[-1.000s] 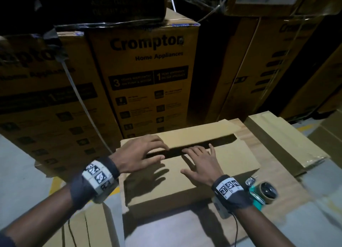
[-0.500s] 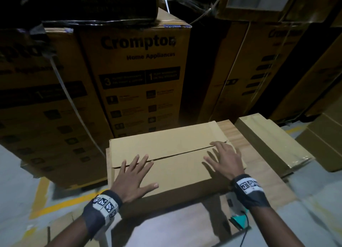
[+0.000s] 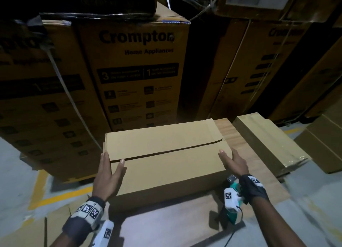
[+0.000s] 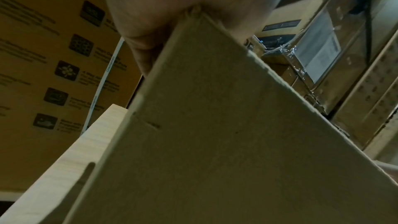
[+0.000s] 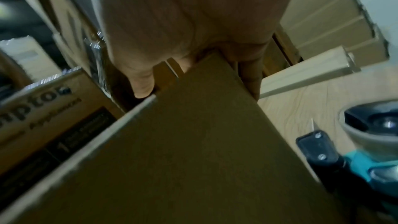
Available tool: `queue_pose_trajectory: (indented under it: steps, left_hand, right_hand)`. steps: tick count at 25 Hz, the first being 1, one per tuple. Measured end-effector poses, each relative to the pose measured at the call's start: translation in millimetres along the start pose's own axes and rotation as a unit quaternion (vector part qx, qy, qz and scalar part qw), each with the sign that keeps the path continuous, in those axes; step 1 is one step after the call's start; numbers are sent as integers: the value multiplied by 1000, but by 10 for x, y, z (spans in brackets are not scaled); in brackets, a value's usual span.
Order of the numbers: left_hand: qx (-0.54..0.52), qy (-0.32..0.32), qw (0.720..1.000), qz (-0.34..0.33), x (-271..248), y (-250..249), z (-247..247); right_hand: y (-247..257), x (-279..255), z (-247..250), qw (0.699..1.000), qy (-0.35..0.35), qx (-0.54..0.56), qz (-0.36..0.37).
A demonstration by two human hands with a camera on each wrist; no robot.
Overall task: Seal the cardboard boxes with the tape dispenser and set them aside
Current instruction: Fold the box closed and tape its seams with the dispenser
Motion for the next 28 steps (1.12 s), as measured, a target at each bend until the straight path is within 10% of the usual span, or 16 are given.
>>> queue_pose_trajectory:
  steps: [8,13,18,23,28]
  left_hand:
    - [32,23,999,-17,267,-154,177]
    - [240,-66,942,-223,-2,-833,-233]
    - [287,8,904,-317,-610,-1310,-1067]
    - [368,16,863,-345,-809,-1476,-1383]
    - [388,21,859,-334,-799,-1464,-1387]
  right_hand:
    - [-189,-373,37,992,64,96,-46]
    - [-831,-754,287,898,-49,402,-174]
    - [-1875,-788,496,954,-164,101,-230]
    - [-2279,-540,261,970,4,-136,-201]
    - [-2571,-263,166,972,56,-100,-203]
Point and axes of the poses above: each hand's wrist, its own x-axis towards the middle knuckle, its own z-axis out of the back of the hand, y = z × x, the point moved 6 cm from there along x, towards the middle knuckle, and after that the axes turned 14 degrees about x, right-handed, at the moved point
